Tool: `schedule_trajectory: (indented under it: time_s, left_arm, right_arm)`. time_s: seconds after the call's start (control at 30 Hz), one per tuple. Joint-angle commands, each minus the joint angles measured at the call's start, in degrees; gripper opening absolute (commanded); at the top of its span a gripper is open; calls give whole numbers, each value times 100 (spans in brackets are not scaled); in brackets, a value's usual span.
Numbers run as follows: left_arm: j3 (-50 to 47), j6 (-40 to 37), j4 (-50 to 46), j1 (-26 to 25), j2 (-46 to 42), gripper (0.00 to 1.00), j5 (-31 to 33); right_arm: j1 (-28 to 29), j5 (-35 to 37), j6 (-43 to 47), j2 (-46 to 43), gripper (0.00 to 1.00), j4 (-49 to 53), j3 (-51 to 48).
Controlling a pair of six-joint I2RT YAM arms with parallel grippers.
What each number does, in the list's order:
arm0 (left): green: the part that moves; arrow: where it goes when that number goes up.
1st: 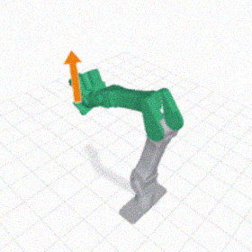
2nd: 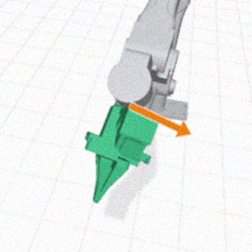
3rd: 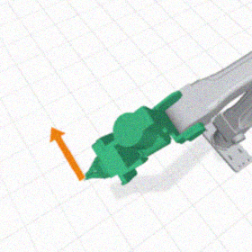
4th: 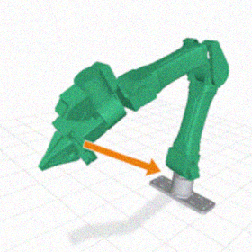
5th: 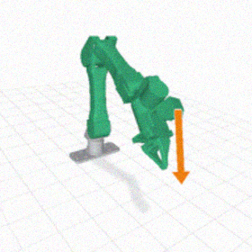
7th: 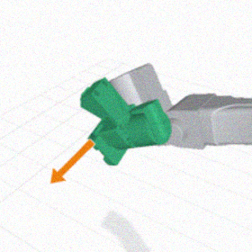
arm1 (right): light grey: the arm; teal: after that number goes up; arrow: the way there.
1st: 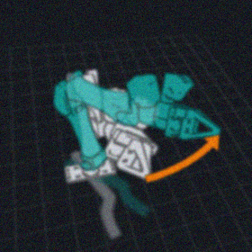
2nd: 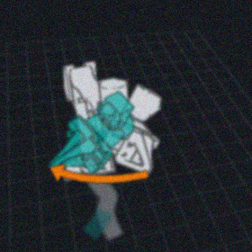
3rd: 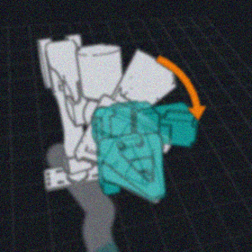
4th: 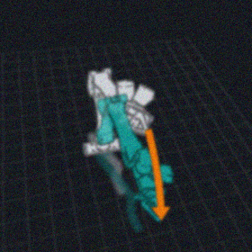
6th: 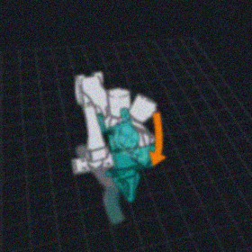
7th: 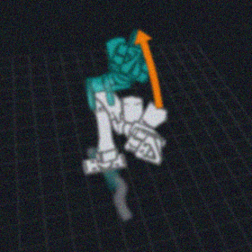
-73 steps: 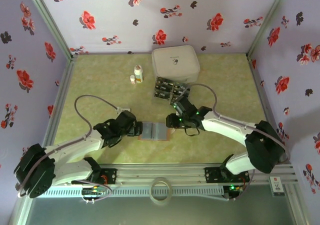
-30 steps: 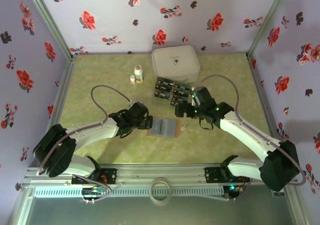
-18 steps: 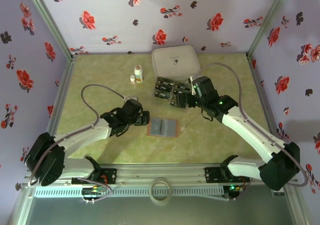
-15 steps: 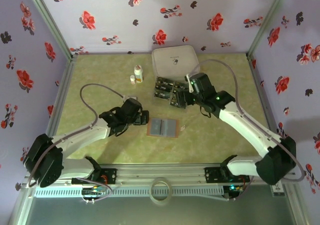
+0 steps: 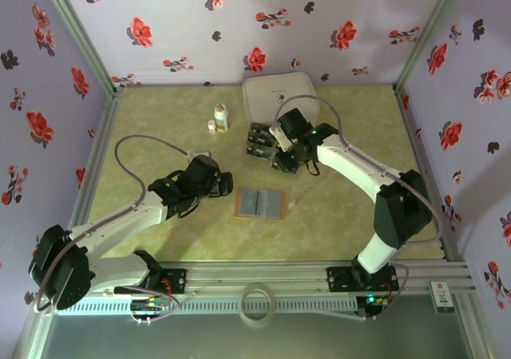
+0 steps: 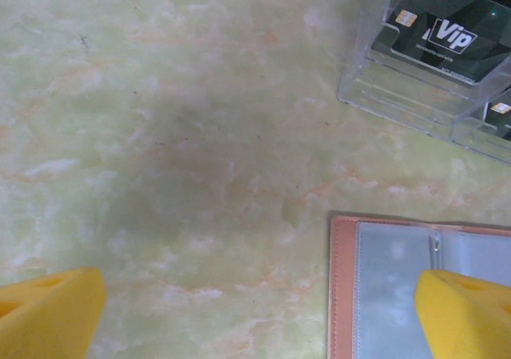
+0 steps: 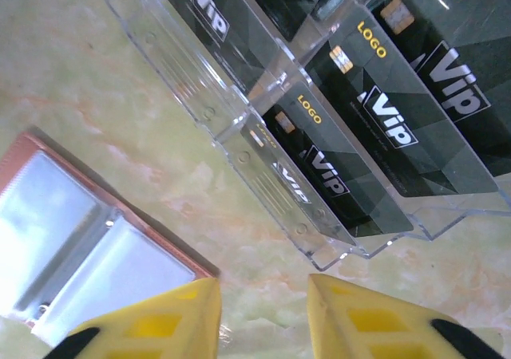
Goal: Put the credit cards into the card holder
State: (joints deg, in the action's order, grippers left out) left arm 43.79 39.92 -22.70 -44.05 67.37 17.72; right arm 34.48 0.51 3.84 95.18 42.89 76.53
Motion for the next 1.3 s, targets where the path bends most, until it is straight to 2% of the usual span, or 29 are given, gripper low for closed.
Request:
schedule_trajectory:
  time_s: [0.0,0.3,0.73,1.27]
  left_arm:
    - [-182,-145,140,35,-223,100,-214]
    - [-207,-219,262,29,-28,100,-385]
    - [-178,-221,431,50,256,100,-488]
    - [-262,-151,504,63,310,100,-541]
  right_arm:
    - [-29,366,255,286,31,143,256]
    - [21,915,464,732,30,-208,356]
    - [230,1401,776,1269,34,-325,511]
    - [367,1372,845,1451,32,-276,451]
